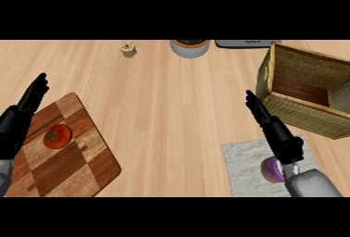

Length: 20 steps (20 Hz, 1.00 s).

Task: Pick the can from the placemat and place it in the basket

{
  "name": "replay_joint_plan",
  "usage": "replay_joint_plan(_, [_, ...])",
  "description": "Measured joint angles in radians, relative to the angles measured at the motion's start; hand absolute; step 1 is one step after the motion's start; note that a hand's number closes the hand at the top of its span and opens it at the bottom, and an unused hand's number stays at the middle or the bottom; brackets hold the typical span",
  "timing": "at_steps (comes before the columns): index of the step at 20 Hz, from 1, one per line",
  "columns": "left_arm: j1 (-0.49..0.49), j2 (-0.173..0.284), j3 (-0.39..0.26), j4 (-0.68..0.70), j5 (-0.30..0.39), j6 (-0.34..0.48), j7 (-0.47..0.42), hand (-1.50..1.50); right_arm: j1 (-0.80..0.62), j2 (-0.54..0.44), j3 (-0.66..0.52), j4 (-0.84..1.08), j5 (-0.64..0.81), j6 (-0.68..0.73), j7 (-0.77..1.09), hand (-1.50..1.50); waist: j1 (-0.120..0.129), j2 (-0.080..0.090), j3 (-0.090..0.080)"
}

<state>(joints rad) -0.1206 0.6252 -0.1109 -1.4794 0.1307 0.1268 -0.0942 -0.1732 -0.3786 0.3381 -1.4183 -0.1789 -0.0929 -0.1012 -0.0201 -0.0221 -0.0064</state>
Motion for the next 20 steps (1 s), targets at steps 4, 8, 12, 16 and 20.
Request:
replay_joint_plan(4, [-0.015, -0.041, 0.006, 0.012, 0.036, 0.004, 0.049, 0.00, -0.088, -0.010, -0.042, -0.012, -0.132, 0.190, -0.065, 1.50, 0.025, 0.020, 0.006])
replay_joint_plan(8, [-0.015, -0.096, 0.004, 0.040, 0.093, 0.001, 0.105, 0.00, -0.196, -0.047, -0.019, -0.091, -0.187, 0.420, -0.180, -1.50, 0.054, 0.027, 0.010])
replay_joint_plan(12, [-0.018, -0.133, 0.013, 0.070, 0.139, 0.008, 0.167, 0.00, -0.191, -0.118, 0.058, -0.214, -0.077, 0.585, -0.389, -1.50, 0.024, 0.021, 0.011])
replay_joint_plan(16, [-0.028, -0.145, 0.034, 0.090, 0.167, 0.007, 0.212, 0.00, -0.030, -0.188, 0.079, -0.349, 0.041, 0.577, -0.562, -1.50, 0.001, 0.018, 0.009])
replay_joint_plan(20, [-0.037, -0.154, 0.047, 0.096, 0.171, -0.006, 0.234, 0.00, 0.080, -0.280, 0.050, -0.532, 0.057, 0.571, -0.504, -1.50, 0.001, 0.018, 0.007])
